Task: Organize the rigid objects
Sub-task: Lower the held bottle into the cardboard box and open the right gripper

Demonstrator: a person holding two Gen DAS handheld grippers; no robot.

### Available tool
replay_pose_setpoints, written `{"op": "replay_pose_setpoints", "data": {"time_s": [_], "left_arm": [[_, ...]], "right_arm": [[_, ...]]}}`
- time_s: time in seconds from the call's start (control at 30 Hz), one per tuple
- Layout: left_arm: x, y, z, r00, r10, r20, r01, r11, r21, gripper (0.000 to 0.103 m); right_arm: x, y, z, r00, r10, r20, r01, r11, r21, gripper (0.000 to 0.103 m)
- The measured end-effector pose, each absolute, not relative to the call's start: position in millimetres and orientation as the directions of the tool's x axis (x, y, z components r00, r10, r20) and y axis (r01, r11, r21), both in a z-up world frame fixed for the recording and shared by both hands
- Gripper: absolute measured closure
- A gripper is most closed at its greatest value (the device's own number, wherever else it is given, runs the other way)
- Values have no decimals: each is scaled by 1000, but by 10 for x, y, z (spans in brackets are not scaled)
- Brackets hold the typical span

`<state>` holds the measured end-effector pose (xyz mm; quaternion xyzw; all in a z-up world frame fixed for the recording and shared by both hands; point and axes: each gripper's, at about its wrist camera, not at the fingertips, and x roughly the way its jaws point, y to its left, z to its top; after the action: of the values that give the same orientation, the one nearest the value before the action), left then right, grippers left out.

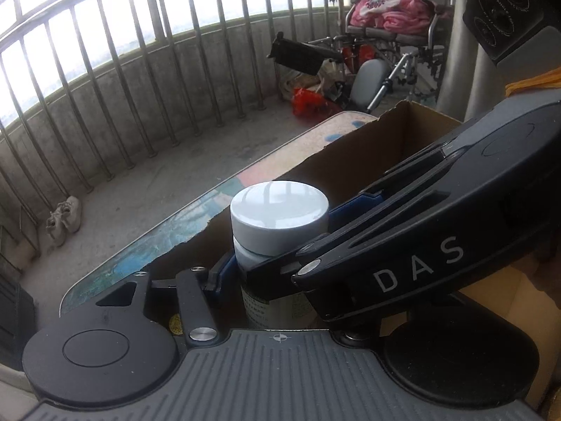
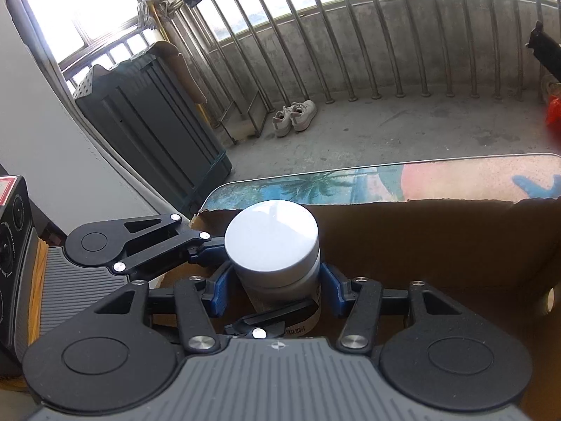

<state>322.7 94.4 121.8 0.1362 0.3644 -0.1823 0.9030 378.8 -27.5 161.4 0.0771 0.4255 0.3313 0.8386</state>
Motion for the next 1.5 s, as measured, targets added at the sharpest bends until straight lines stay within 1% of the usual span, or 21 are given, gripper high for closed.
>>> {"op": "replay_pose_setpoints", "data": {"time_s": [0.07,0.13,0.17,0.2,0.33,0.47,0.53,0.57,0.6,0.67,0.73,0.8,0.93,0.97,1.03,1.07,1.1,1.27,1.37,1.43,1.5], "left_arm": [[3227,930,1212,652,-211,-728,435,891,132,49],[3159,852,1207,670,-176,-721,459,861,217,46],[3117,825,1212,684,-174,-708,472,846,249,40],[3079,808,1227,701,-172,-692,474,838,272,36],[3029,795,1303,724,-174,-667,469,833,292,37],[3038,795,1319,734,-144,-664,462,822,332,37],[3031,820,1333,730,-145,-668,462,825,325,35],[3033,828,1345,735,-146,-663,456,829,323,35],[3035,834,1354,739,-146,-658,453,831,324,35],[3025,846,1360,742,-144,-655,452,829,329,35],[3025,843,1357,738,-130,-662,449,827,339,35],[3028,844,1353,739,-124,-662,448,824,346,35],[3049,902,1359,748,-110,-654,426,836,347,35],[3055,908,1355,748,-106,-655,422,838,345,35],[3058,914,1354,751,-108,-652,417,842,341,39],[3054,905,1351,753,-106,-650,418,840,346,47],[3046,890,1339,753,-100,-650,422,832,361,48],[3028,864,1319,768,-81,-635,404,831,382,49],[3031,847,1318,774,-58,-631,394,824,407,49],[3034,838,1313,778,-42,-627,394,810,435,49],[3036,844,1315,783,-42,-621,393,807,441,49]], "right_arm": [[3840,-285,1547,398,621,-676,-475,770,427,46],[3866,-255,1505,396,611,-685,-473,775,418,46],[3851,-225,1484,401,601,-691,-479,781,402,46],[3853,-209,1466,396,594,-700,-474,785,398,46],[3831,-168,1446,385,595,-705,-467,785,407,46],[3844,-83,1472,393,578,-715,-466,796,386,46],[3825,-53,1493,410,566,-716,-481,801,358,39],[3812,-31,1499,422,557,-716,-484,806,341,34],[3811,-20,1501,424,557,-714,-486,805,340,32],[3821,-28,1484,413,572,-709,-481,798,363,32],[3827,-28,1464,401,576,-712,-472,796,378,29],[3826,-28,1475,405,565,-719,-468,804,368,21],[3796,-87,1520,404,584,-704,-466,794,391,19],[3792,-103,1529,400,588,-703,-467,791,395,20],[3755,-152,1543,414,594,-690,-474,788,394,26],[3735,-170,1553,417,605,-678,-484,779,398,36],[3729,-176,1552,409,611,-678,-487,774,404,39],[3720,-224,1511,382,643,-664,-470,753,460,41],[3754,-213,1478,364,671,-646,-468,732,496,48],[3785,-187,1461,353,683,-639,-460,722,517,49],[3788,-165,1463,366,674,-642,-461,731,503,48]]}}
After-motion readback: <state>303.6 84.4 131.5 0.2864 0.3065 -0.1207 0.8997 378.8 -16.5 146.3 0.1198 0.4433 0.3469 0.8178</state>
